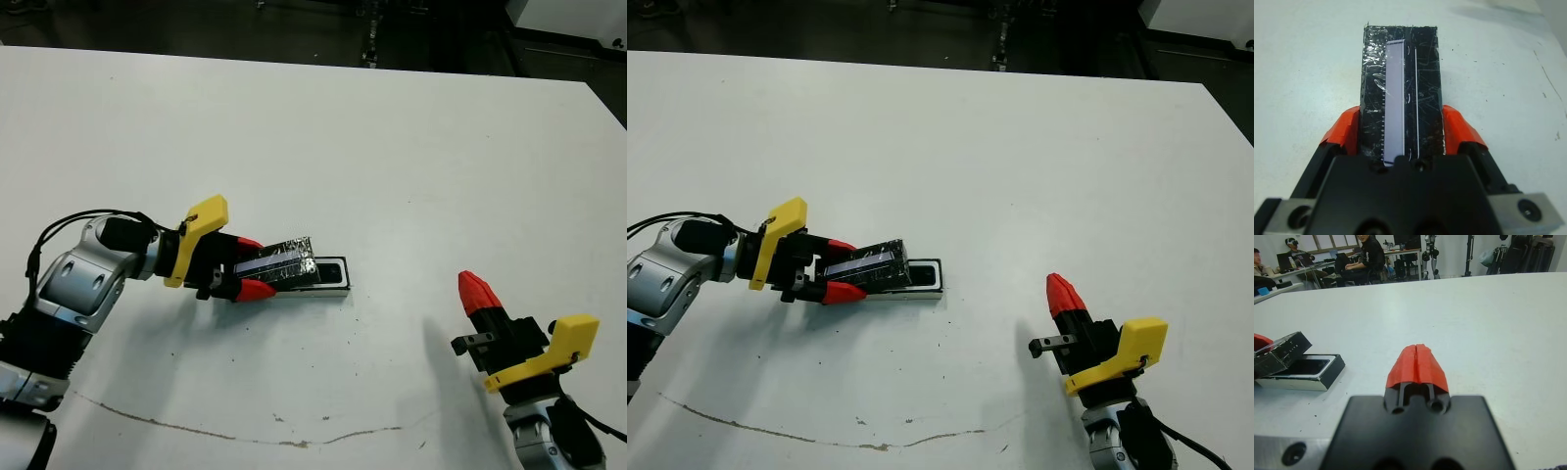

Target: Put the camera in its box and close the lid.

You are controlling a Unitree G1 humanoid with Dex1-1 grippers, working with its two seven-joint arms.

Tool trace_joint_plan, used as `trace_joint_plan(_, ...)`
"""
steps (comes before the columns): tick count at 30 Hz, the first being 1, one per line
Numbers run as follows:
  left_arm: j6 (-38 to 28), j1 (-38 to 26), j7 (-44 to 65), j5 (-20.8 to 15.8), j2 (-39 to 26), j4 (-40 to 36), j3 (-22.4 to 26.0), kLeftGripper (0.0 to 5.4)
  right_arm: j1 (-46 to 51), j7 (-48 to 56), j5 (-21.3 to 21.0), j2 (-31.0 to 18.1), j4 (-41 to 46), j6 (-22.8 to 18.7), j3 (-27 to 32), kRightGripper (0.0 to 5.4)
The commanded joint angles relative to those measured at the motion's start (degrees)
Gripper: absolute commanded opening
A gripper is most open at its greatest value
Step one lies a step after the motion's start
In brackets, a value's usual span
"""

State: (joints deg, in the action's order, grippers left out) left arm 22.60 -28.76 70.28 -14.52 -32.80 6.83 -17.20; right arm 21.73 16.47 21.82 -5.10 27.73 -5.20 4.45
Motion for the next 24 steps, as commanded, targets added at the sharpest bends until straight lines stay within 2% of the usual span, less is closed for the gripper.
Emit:
trace_joint_plan(1,-0.71,1.44,1.1,0.94,2.86,1.68,-3.3,3.17,0.76,-0.47,-0.16,-0.47,0.35,-0.41,0.12,0.0)
trace_joint_plan(7,-4.3,1.14,1.35,2.49,4.72,3.03,-4.9,3.17,0.67,0.01,0.05,-0.53,-0.07,0.18,0.23,0.0)
trace_joint_plan(17,-5.09,0.29,2.4,2.83,6.69,5.01,-6.16,3.17,0.73,-0.79,-0.48,-0.58,0.52,-0.29,0.18,0.0)
trace_joint_plan(21,-5.61,-0.82,3.0,3.17,7.94,7.33,-6.73,3.17,0.55,-0.38,1.03,-0.67,0.43,-0.97,0.48,0.0)
trace_joint_plan(24,-5.72,-1.77,3.34,3.53,8.98,9.19,-7.25,3.17,0.49,-0.65,-0.12,-1.19,0.51,-0.69,0.47,0.0)
